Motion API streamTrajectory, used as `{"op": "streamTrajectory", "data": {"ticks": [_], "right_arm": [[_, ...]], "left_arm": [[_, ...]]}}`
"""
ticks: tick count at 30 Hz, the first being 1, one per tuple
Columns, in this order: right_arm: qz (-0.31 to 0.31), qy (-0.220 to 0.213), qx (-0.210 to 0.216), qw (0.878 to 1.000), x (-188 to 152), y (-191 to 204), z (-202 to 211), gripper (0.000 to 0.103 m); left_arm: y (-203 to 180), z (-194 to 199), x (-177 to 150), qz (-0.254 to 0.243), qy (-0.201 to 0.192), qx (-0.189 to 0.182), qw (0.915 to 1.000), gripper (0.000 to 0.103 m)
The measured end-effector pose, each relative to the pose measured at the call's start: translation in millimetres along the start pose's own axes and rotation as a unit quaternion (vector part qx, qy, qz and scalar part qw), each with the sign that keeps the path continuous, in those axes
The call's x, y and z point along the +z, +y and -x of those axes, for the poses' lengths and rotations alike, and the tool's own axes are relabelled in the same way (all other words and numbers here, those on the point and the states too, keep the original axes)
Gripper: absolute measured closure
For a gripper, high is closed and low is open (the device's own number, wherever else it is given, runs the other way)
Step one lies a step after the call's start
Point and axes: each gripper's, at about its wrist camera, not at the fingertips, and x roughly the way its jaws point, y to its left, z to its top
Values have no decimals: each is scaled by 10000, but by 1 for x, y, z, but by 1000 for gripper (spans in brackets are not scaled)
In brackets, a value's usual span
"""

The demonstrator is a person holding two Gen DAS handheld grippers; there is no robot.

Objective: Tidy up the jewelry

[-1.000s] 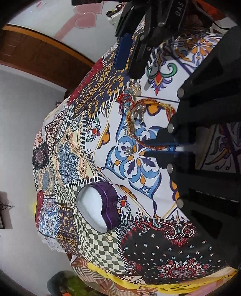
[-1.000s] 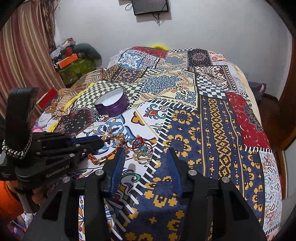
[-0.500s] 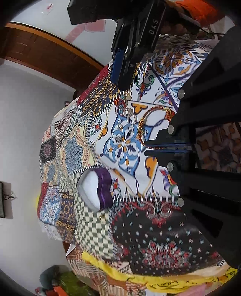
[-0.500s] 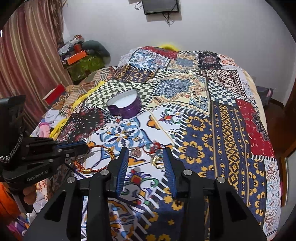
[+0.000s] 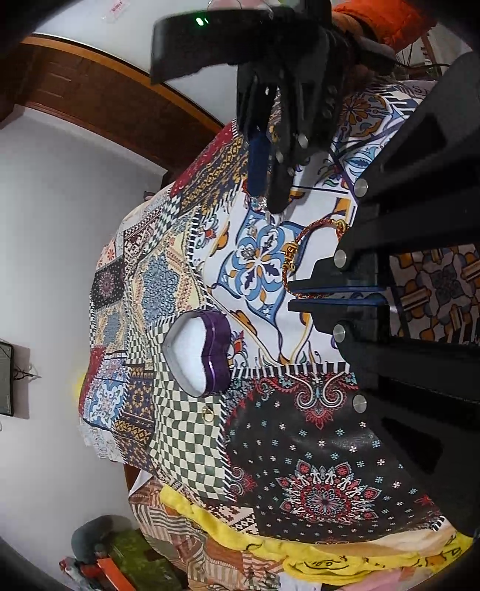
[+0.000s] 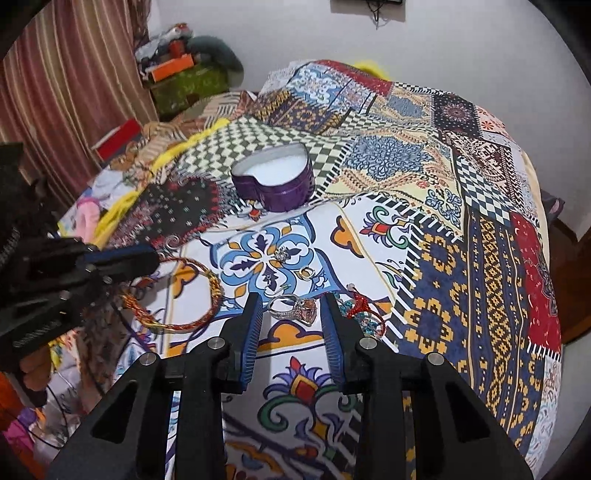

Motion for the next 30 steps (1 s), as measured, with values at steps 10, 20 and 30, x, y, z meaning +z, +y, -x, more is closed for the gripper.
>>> {"op": "streamTrajectory", "data": {"ticks": [10,20,30], "right_arm": [[122,84,-1,9999,-3,5,-2,97],[-63,-106,-57,9999,9,6,8,75],[83,250,-112,9996,11,4,-15,91]], "left_arm": [[-2,7,8,-16,-196,44,9998,102],[-3,18,7,-21,-330,168,9993,102],[0,20,11,-31,-431,270,9987,102]]}}
